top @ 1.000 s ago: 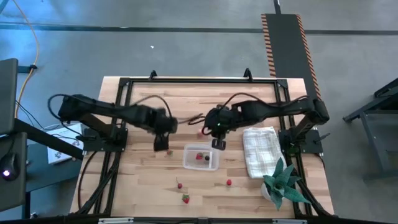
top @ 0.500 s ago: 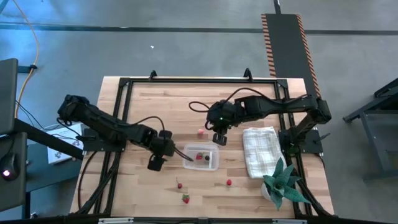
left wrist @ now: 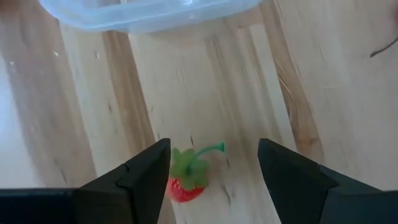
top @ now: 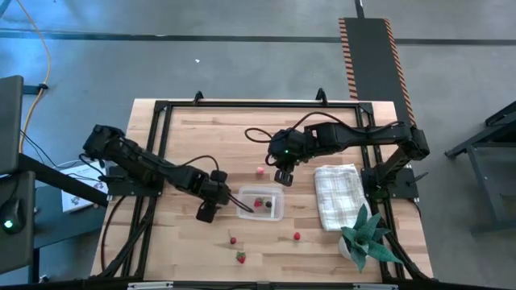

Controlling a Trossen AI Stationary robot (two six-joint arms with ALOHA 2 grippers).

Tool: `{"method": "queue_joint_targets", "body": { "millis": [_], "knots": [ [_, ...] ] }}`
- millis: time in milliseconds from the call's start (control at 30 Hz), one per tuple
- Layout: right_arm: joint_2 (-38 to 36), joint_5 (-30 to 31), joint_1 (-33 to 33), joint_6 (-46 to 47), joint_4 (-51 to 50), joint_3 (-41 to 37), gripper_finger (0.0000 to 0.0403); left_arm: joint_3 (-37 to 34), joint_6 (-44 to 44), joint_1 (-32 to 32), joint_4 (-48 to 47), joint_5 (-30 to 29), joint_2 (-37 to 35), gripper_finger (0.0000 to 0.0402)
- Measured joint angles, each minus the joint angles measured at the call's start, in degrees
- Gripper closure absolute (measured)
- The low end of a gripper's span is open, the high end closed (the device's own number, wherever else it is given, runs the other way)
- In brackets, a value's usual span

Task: Pick and placing Produce into tupperware
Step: Put the middle left strawberry into the bin

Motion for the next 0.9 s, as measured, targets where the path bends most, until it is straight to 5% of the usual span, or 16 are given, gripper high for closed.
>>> {"method": "queue_joint_targets", "body": {
  "millis": [233,567,900],
  "knots": [
    [0.0,0.0,0.0,0.0,-0.2,0.0,0.0313,0.0,-0.3,0.0,0.2,-0.4,1.7,0.0214],
    [0.0,0.0,0.0,0.0,-0.4,0.0,0.0313,0.0,-5.8,0.0,0.2,-0.4,1.7,0.0384],
    [0.0,0.0,0.0,0.0,-0.5,0.0,0.0313,6.2,-7.6,0.0,-3.5,-1.8,1.7,0.04]
  ]
}}
